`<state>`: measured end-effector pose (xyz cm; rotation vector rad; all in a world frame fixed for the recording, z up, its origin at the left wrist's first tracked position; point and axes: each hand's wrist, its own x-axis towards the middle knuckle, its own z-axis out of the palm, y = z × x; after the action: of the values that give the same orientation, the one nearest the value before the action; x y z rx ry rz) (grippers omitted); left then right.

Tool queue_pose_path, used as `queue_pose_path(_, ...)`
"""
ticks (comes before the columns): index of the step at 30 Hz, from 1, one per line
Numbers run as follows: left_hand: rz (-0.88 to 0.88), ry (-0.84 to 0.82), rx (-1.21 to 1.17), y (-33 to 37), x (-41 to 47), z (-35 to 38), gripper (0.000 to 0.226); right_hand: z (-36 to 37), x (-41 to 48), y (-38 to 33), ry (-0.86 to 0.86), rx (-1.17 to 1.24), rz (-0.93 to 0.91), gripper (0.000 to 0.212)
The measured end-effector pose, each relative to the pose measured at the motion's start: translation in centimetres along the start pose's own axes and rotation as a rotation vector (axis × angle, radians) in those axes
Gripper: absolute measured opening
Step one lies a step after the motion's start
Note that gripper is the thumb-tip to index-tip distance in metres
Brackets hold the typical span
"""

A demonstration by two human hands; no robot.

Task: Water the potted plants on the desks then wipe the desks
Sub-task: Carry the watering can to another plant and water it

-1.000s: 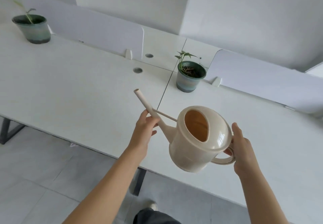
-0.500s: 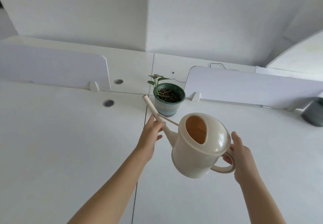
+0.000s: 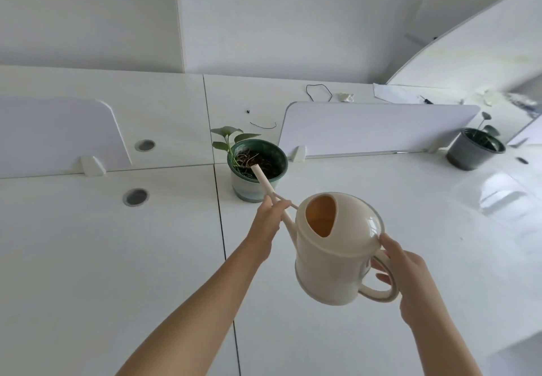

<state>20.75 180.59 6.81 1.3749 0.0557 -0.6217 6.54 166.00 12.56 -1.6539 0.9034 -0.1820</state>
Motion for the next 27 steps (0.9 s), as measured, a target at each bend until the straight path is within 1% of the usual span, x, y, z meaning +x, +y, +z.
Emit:
queue_pose_path(3,-0.033,-0.023,-0.006,-0.4,1.4,0.1,0.028,0.3,0.2,-0.6,0.01,-0.028,-0.019,0.053)
queue_pose_path(8,-0.051,-0.061,-0.006,-0.1,3.3,0.8,0.028,0.6,0.8,-1.2,0.056,-0.052,-0.011,0.055)
queue_pose_path(12,-0.039,-0.104,-0.029,0.7,4.3,1.3,0.042,0.8,1.8,-1.9,0.075,-0.068,-0.036,0.054)
queue_pose_path(13,-0.033,-0.109,-0.034,1.0,4.5,1.4,0.042,0.8,1.9,-2.1,0.075,-0.075,-0.042,0.055)
queue_pose_path(19,-0.049,-0.098,-0.063,2.2,6.4,2.3,0.013,1.2,2.8,-3.6,0.081,-0.097,-0.053,0.055)
queue_pose_path(24,-0.042,-0.094,-0.091,2.7,7.0,3.0,0.011,0.9,3.4,-4.1,0.07,-0.121,-0.068,0.054)
queue_pose_path(25,-0.04,-0.088,-0.097,2.6,7.1,3.1,0.012,0.8,3.4,-4.2,0.069,-0.131,-0.064,0.054)
queue_pose_path(27,-0.037,-0.077,-0.107,2.0,7.1,3.1,0.02,0.7,3.4,-4.3,0.06,-0.145,-0.051,0.055)
